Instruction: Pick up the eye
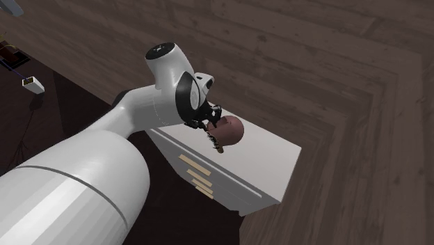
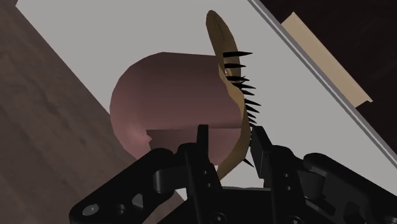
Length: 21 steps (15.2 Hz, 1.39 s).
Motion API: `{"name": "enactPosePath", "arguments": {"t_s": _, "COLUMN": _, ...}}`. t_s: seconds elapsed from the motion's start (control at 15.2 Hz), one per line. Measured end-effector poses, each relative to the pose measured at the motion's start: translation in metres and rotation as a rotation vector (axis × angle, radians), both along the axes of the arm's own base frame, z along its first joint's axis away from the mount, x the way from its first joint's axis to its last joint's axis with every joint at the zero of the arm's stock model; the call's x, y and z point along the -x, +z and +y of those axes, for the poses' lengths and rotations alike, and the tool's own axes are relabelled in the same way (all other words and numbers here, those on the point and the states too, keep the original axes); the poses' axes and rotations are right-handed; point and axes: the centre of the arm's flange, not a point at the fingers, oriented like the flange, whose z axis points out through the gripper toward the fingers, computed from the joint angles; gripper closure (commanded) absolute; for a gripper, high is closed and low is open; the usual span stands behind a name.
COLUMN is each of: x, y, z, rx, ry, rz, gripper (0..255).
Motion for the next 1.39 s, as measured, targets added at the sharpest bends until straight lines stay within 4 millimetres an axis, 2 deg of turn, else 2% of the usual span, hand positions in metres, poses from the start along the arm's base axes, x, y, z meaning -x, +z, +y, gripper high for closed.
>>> {"name": "enactPosePath", "arguments": {"t_s": 0.53, "x": 0.0, "y": 0.005, "z": -0.001, "rx": 0.0, "ry": 0.0, "rz": 0.002, "gripper": 255}}
{"name": "enactPosePath", "arguments": {"t_s": 1.39, "x": 0.0, "y": 0.071, "z": -0.001, "rx": 0.0, "ry": 0.0, "rz": 0.003, "gripper": 255}}
